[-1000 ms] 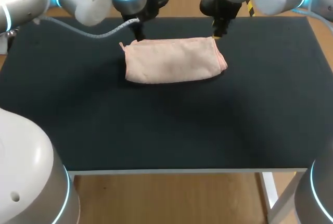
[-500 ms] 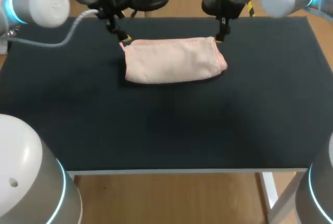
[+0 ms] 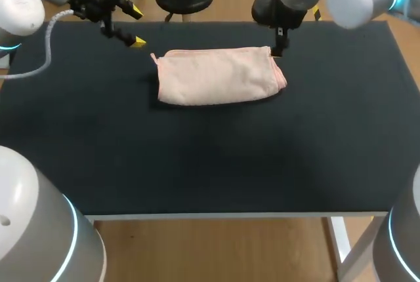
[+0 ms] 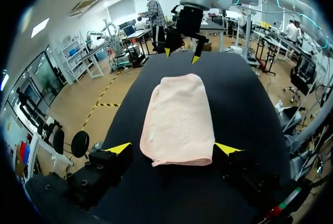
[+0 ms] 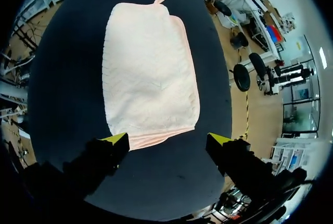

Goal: Fold the towel

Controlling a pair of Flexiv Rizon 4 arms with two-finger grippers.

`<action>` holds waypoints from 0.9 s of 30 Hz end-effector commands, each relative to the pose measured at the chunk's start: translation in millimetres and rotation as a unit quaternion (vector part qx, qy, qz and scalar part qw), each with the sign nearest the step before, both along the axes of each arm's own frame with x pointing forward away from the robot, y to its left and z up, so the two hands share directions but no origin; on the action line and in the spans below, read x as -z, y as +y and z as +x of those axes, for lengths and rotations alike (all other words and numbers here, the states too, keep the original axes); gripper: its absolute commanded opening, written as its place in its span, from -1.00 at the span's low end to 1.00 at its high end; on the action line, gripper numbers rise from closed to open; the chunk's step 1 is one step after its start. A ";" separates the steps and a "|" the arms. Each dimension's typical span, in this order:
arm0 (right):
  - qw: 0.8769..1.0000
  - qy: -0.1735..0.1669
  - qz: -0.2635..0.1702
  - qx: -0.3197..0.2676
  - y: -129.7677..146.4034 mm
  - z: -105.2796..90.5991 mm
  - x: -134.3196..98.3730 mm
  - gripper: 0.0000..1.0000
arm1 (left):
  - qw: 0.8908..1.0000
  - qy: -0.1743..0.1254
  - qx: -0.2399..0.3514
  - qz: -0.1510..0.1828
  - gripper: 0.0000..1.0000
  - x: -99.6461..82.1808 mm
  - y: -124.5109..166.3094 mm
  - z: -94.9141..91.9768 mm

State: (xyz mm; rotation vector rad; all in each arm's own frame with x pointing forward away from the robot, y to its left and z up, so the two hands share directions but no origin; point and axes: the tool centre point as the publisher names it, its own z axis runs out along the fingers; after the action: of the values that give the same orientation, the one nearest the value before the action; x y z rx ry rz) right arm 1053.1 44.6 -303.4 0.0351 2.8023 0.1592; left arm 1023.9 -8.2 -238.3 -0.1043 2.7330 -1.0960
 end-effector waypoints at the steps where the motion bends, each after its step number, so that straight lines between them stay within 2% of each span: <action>1: 0.999 -0.009 -0.034 -0.022 3.7 -7.8 -10.2 1.00 | 0.999 -0.006 0.005 -0.033 1.00 2.1 2.1 -0.6; 19: 0.999 -0.009 -0.034 -0.022 3.7 -7.8 -10.2 1.00 | 0.999 -0.006 0.005 -0.033 1.00 2.1 2.1 -0.6; 20: 1.000 0.016 0.017 -0.012 -0.7 -6.6 -11.3 1.00 | 0.999 -0.006 0.005 -0.033 1.00 2.1 2.1 -0.6; 22: 0.995 0.055 0.077 0.044 -8.8 -1.3 -9.6 1.00 | 0.999 -0.006 0.005 -0.033 1.00 2.1 2.1 -0.6; 23: 0.987 0.081 0.129 0.052 -14.7 0.2 -9.5 1.00 | 0.999 -0.006 0.005 -0.033 1.00 2.1 2.1 -0.6; 24: 0.979 0.096 0.163 0.071 -20.3 1.9 -8.5 1.00 | 0.999 -0.006 0.005 -0.033 1.00 2.1 2.1 -0.6; 27: 0.955 0.108 0.255 0.106 -33.4 1.4 -7.6 1.00 | 0.999 -0.006 0.005 -0.033 1.00 2.1 2.1 -0.6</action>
State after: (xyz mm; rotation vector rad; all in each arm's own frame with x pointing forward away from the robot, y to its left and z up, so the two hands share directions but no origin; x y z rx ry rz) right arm 1050.0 31.0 -292.8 0.1576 2.8570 0.2368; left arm 1022.9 -6.1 -239.7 -0.0953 2.6921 -1.1856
